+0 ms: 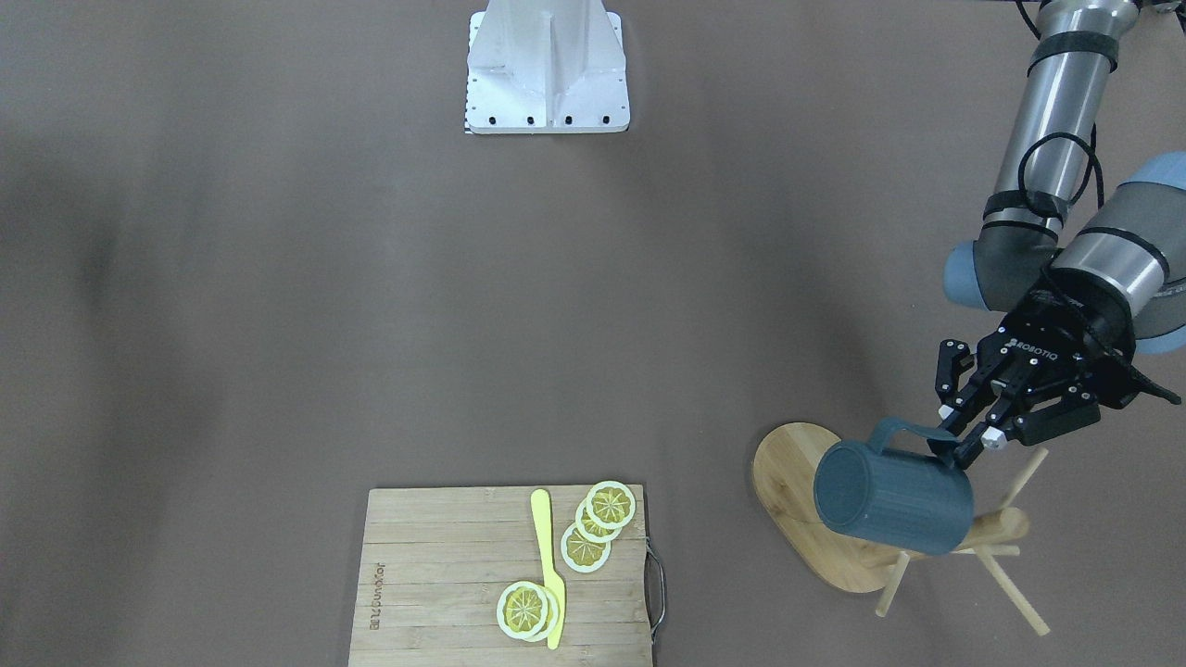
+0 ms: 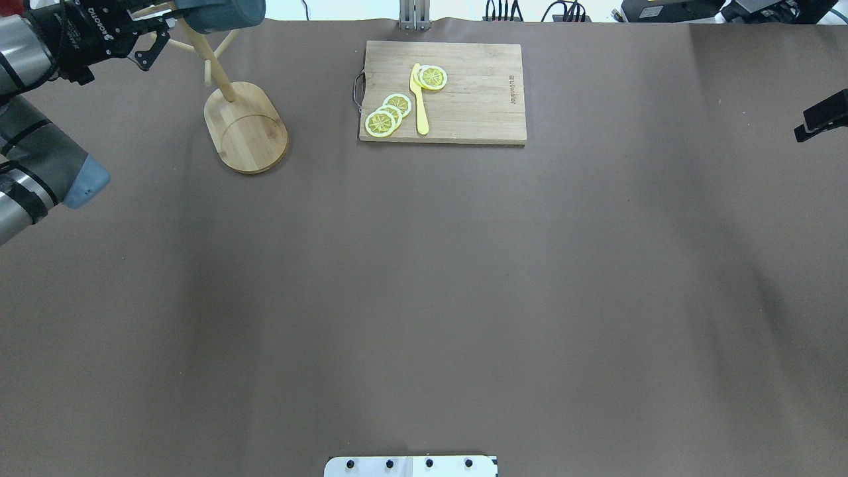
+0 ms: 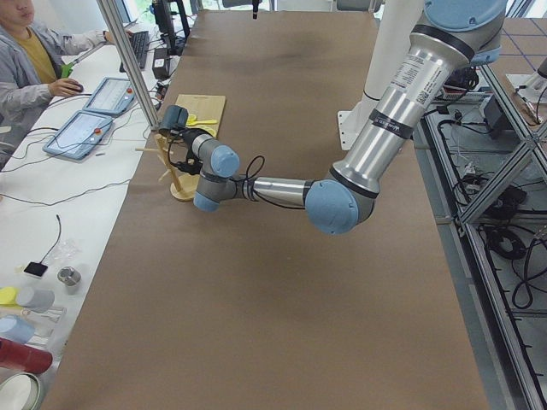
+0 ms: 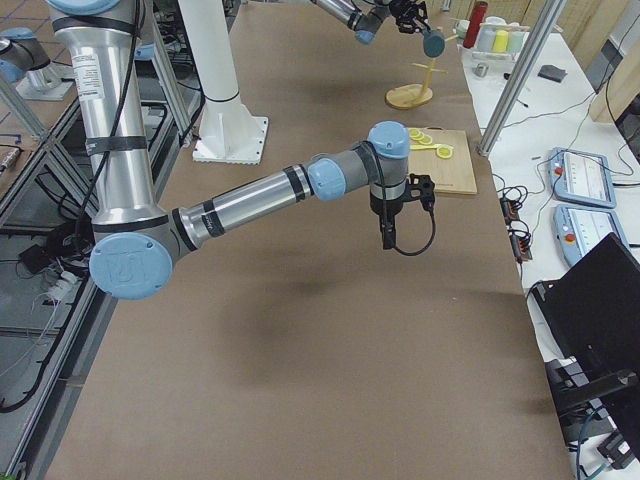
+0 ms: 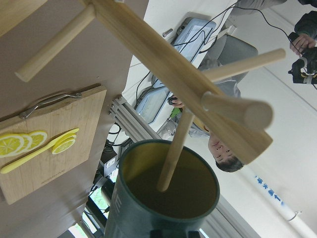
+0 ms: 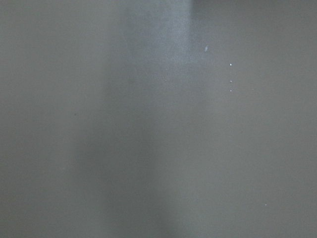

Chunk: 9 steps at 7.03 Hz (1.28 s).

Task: Hang cup on storage rack
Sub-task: 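Lower the mug onto the rack peg and open the left gripper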

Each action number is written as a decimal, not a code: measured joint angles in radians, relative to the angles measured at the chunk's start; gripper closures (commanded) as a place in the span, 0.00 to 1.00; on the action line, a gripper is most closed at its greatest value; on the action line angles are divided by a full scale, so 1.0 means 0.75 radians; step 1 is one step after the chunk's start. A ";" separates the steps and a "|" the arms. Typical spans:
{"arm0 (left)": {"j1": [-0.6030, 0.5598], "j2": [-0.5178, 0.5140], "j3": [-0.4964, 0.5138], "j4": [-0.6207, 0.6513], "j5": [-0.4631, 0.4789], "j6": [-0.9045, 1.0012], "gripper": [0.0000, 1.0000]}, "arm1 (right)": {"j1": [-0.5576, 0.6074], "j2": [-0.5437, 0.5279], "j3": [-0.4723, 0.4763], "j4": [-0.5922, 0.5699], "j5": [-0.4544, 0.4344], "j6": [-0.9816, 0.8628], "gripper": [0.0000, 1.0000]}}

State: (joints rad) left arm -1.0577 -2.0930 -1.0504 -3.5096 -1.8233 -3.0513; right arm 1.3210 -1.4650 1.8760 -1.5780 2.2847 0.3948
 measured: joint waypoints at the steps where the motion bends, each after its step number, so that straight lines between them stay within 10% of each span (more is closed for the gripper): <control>1: 0.000 -0.001 0.013 -0.004 0.006 -0.018 1.00 | 0.014 -0.012 0.001 0.000 0.024 -0.001 0.00; 7: 0.004 0.000 0.053 -0.005 0.019 -0.102 1.00 | 0.050 -0.026 0.034 -0.020 0.073 -0.001 0.00; 9: 0.007 0.003 0.054 -0.004 0.018 -0.103 0.79 | 0.049 -0.017 0.068 -0.080 0.072 -0.001 0.00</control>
State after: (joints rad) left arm -1.0525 -2.0909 -1.0098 -3.5129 -1.8099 -3.1288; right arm 1.3578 -1.4774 1.9269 -1.6378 2.3389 0.3942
